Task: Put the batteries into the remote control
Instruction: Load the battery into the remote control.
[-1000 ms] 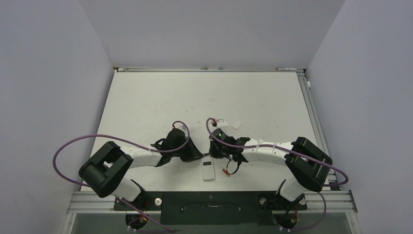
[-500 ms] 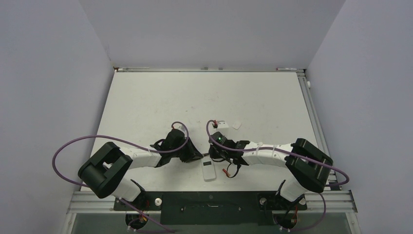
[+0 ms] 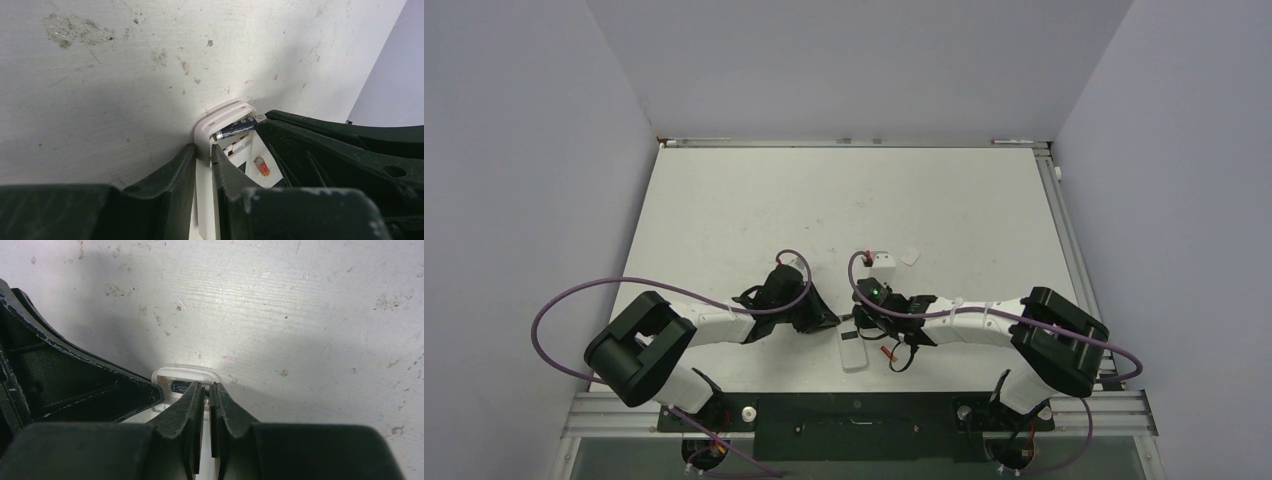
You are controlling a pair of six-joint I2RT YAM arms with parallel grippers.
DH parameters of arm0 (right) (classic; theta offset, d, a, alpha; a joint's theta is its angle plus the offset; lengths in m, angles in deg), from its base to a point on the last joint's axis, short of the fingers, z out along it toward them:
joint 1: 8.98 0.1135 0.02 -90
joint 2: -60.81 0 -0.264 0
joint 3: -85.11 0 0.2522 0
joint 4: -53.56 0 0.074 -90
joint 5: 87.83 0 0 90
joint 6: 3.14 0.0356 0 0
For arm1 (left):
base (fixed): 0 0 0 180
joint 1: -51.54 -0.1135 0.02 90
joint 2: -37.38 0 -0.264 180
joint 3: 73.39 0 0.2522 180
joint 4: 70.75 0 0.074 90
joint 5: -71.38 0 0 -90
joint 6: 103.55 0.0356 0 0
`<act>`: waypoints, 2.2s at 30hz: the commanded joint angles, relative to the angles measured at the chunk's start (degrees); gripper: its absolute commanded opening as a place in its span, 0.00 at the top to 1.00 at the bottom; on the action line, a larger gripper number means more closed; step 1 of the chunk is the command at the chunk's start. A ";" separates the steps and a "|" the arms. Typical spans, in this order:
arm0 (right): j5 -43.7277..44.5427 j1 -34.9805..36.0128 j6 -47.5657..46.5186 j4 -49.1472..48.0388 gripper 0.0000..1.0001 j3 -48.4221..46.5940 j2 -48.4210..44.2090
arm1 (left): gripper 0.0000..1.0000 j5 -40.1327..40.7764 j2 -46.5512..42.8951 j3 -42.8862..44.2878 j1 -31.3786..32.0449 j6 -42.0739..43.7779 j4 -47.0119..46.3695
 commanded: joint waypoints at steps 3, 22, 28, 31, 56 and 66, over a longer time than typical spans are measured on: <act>-14.74 5.40 3.69 -2.36 0.91 1.25 1.45 | 0.92 1.51 2.25 0.04 1.30 -0.22 -1.31; -19.77 7.36 3.68 -6.18 0.91 -0.80 4.61 | 0.95 1.01 2.53 0.32 1.31 0.59 -0.83; -19.04 7.33 3.38 -4.87 0.92 -0.97 4.89 | 0.72 1.71 1.62 -0.12 1.30 0.59 -0.58; -18.94 7.33 3.28 -4.71 0.91 -0.81 4.78 | 0.66 1.86 1.62 -0.12 1.28 0.60 -0.18; -20.36 9.52 7.32 -9.90 0.91 5.63 1.08 | 0.83 2.59 2.49 -0.08 1.21 0.77 -0.43; -18.55 10.56 7.94 -9.90 0.91 5.00 2.19 | 0.84 2.58 2.39 0.03 1.19 1.40 -0.24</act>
